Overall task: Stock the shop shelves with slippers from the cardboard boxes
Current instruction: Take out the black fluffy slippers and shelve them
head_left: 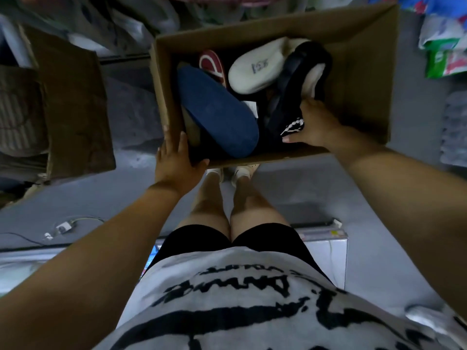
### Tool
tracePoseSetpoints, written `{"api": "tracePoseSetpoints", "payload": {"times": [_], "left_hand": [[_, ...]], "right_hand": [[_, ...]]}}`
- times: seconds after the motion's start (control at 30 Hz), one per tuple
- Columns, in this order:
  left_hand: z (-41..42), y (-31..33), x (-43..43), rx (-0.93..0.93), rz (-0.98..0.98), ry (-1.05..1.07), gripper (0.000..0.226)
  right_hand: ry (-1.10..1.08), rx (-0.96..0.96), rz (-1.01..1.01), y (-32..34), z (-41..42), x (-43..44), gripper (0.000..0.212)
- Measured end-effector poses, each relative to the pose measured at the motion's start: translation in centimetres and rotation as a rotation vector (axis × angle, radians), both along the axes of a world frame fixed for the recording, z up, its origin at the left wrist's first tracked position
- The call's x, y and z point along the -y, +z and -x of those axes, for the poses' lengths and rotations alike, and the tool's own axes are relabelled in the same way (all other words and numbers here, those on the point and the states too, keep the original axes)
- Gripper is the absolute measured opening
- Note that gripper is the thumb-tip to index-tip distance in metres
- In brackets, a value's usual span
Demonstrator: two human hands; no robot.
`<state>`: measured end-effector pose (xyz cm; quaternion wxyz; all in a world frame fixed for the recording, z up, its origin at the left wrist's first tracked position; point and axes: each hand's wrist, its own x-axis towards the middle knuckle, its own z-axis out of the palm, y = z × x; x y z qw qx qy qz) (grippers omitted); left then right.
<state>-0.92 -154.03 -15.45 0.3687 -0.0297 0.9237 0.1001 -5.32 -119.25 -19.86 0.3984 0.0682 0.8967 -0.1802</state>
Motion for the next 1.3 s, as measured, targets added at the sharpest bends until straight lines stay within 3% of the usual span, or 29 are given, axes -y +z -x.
{"api": "tracePoseSetpoints", "payload": {"times": [0.1,0.27,0.37,0.47,0.53,0.67,0.77,0.83,0.9,0.97,1.07,1.2,1.3], "left_hand": [[0.1,-0.4,0.8,0.003,-0.04,0.023,0.096],[1.4,0.0,1.9,0.033,-0.12,0.064,0.099],[2.5,1.2,1.9,0.06,-0.2,0.188,0.107],[3.7,3.1,0.7,-0.006,-0.379,0.314,0.091],[4.7,4.6,-0.4,-0.017,-0.501,0.363,0.093],[7.6,8.6,-2.6,0.19,-0.703,0.346,0.104],[9.5,10.7,-3.2,0.323,-0.644,0.218,0.086],[10.4,10.7,-3.0,0.4,-0.59,0.176,0.058],[10.6,10.5,-2.3,0.449,-0.59,0.186,0.035],[10.3,10.0,-1.7,0.407,-0.6,0.287,0.049],[8.9,10.0,-0.8,0.258,-0.609,0.507,0.061],[6.7,9.9,-0.3,0.078,-0.674,0.868,0.089],[5.0,10.0,-1.2,-0.1,-0.675,1.14,0.089]], "right_hand": [[0.05,-0.028,-0.092,-0.3,0.6,0.3,0.079],[-0.091,-0.15,-0.006,1.6,0.6,1.3,0.058],[-0.264,-0.242,0.094,4.4,0.3,2.0,0.051],[-0.463,-0.264,0.297,7.9,-0.1,2.9,0.05],[-0.57,-0.266,0.391,10.2,-0.2,4.0,0.043],[-0.658,-0.203,0.508,12.9,-0.1,7.3,0.036],[-0.681,-0.103,0.611,13.8,0.1,9.2,0.03],[-0.668,-0.048,0.669,13.8,0.1,9.9,0.03],[-0.59,-0.026,0.699,13.8,0.1,10.4,0.043],[-0.564,-0.017,0.718,13.2,0.1,10.3,0.059],[-0.717,-0.013,0.792,12.3,0.2,8.7,0.04],[-0.826,-0.053,0.612,10.1,0.8,4.1,0.042],[-0.78,0.072,0.51,7.6,1.1,0.8,0.045]]}}
